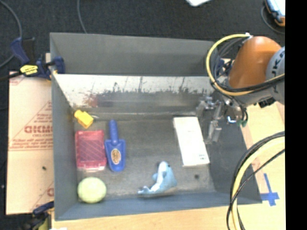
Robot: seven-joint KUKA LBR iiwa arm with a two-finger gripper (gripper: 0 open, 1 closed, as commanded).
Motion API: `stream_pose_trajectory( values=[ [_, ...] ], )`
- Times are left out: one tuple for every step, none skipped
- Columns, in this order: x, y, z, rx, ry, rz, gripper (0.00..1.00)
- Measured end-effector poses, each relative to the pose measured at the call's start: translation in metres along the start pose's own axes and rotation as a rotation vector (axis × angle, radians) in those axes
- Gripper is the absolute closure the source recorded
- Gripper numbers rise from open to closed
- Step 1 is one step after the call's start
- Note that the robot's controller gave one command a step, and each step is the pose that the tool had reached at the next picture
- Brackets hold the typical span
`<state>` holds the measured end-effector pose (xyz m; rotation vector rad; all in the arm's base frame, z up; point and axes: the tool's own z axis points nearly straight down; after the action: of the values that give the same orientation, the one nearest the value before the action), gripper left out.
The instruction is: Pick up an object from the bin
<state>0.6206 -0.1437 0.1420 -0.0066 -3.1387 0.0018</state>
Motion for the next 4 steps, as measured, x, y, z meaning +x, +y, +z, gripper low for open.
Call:
stream_pose_trajectory(
  values=[
    [-0.002,0.001,-0.005,0.001,-0.008,-0.005,0.00],
    [0.045,0.093,0.073,-0.001,-0.001,-0.169,0.00],
    [0.055,0.102,0.029,0.003,-0.013,-0.164,0.00],
    [0.095,0.143,0.042,-0.002,-0.003,-0.492,0.00]
  ],
)
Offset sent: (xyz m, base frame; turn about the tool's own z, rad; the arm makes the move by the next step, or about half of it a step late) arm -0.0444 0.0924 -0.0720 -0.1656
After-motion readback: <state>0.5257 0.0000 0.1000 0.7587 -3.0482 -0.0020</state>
